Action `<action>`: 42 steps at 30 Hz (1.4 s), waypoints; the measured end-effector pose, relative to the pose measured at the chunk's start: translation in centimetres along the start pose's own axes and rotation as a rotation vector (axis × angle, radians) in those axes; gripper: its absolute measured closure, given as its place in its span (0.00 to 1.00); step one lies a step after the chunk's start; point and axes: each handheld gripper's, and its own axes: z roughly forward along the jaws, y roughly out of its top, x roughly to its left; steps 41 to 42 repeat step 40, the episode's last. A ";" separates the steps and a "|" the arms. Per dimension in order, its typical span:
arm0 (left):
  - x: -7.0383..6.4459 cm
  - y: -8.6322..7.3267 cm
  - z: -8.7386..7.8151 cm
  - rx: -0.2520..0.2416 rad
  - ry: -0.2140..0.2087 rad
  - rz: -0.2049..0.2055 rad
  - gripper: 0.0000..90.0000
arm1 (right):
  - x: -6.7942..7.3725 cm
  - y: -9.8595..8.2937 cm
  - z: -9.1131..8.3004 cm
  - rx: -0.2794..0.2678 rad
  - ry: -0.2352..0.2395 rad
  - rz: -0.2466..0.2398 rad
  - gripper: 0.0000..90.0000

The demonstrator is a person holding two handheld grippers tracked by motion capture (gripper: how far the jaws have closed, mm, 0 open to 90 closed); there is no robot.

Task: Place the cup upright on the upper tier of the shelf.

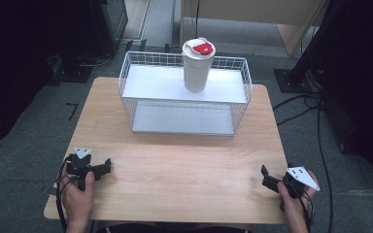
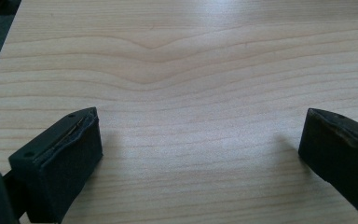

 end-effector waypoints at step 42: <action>0.0 0.0 0.0 0.000 0.000 -0.001 0.00 | 0.2 -0.6 0.5 0.342 0.063 -0.053 0.00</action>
